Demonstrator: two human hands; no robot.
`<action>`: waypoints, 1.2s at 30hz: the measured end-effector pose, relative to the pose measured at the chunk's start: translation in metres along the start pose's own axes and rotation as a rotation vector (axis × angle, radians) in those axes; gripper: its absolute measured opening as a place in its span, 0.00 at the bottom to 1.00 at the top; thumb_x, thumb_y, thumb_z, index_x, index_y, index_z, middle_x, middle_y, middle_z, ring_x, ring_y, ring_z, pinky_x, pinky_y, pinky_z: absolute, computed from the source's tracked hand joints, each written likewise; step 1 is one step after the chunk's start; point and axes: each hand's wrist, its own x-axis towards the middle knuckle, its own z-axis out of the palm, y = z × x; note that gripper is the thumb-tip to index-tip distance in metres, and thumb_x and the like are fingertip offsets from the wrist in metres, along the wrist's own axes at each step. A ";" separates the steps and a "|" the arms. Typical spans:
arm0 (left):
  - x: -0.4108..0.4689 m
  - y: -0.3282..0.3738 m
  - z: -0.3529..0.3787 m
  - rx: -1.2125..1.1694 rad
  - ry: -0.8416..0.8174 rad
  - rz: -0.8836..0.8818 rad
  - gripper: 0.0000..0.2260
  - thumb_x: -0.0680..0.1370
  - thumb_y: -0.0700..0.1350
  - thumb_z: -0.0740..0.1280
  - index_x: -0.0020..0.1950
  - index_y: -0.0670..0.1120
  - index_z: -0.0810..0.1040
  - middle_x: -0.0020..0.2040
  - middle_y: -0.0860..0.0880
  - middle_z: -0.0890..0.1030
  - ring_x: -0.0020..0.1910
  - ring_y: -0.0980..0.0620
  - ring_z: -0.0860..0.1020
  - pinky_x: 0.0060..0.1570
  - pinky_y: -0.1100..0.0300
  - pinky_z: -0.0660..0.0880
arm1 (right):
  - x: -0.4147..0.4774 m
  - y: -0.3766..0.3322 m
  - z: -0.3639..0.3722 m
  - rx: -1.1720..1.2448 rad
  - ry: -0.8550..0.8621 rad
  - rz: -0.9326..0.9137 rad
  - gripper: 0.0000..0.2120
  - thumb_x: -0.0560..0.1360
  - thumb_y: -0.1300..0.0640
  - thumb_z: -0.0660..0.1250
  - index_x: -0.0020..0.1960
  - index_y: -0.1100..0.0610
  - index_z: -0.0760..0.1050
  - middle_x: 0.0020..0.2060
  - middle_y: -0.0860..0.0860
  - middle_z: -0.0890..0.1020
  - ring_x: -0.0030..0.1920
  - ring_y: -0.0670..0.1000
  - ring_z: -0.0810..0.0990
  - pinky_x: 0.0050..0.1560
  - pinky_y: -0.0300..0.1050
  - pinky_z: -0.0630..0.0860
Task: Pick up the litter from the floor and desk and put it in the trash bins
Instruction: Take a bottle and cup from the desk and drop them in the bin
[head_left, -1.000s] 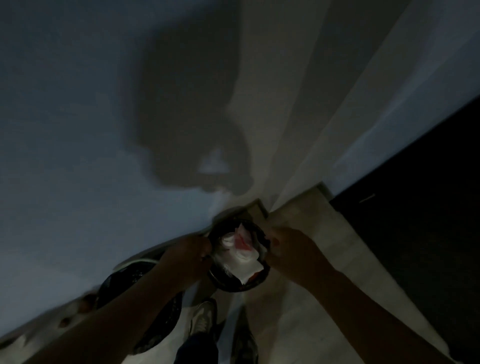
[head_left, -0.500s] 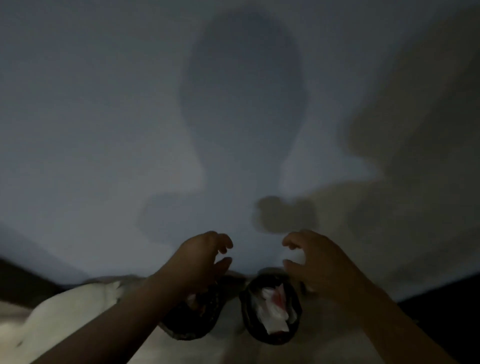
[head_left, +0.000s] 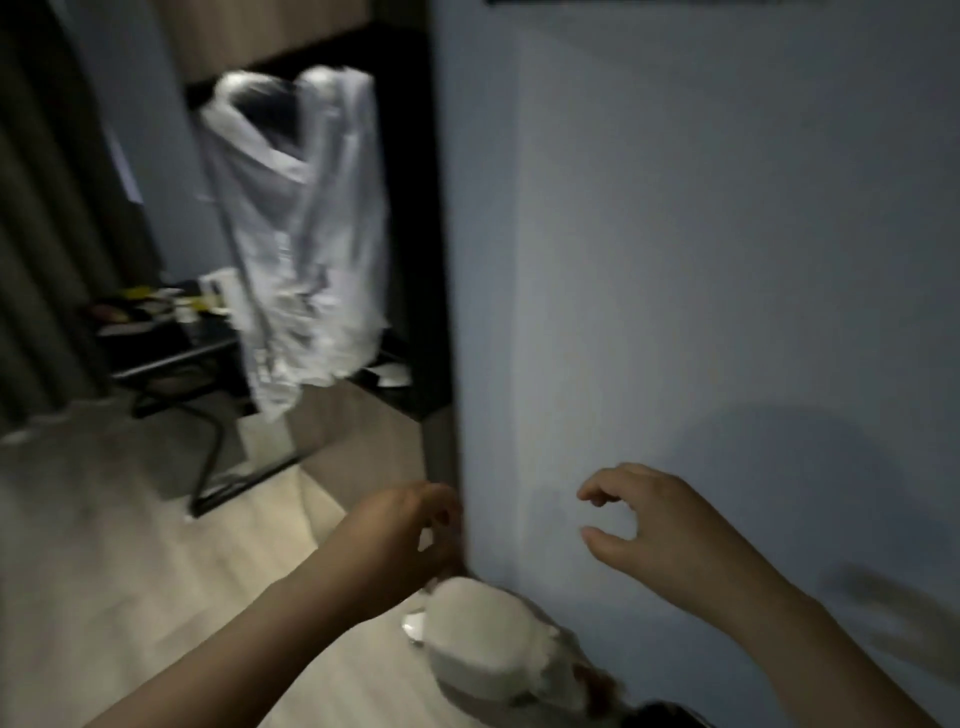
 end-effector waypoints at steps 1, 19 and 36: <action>-0.020 -0.026 -0.020 0.011 0.035 -0.039 0.10 0.75 0.51 0.67 0.56 0.55 0.77 0.50 0.59 0.79 0.48 0.60 0.77 0.48 0.63 0.75 | 0.016 -0.031 0.011 0.013 -0.010 -0.056 0.12 0.73 0.47 0.68 0.56 0.44 0.75 0.49 0.38 0.76 0.50 0.39 0.75 0.53 0.36 0.72; -0.173 -0.299 -0.188 0.088 0.398 -0.546 0.12 0.75 0.55 0.66 0.58 0.59 0.74 0.52 0.62 0.76 0.49 0.67 0.74 0.49 0.72 0.72 | 0.225 -0.372 0.145 0.056 -0.192 -0.605 0.17 0.70 0.49 0.70 0.58 0.48 0.78 0.52 0.42 0.82 0.53 0.40 0.79 0.56 0.43 0.75; -0.080 -0.549 -0.260 0.080 0.516 -0.716 0.16 0.75 0.56 0.66 0.62 0.59 0.72 0.54 0.62 0.75 0.52 0.64 0.74 0.56 0.64 0.74 | 0.500 -0.509 0.266 0.096 -0.217 -0.818 0.19 0.74 0.46 0.67 0.64 0.46 0.75 0.55 0.39 0.79 0.55 0.38 0.75 0.58 0.37 0.74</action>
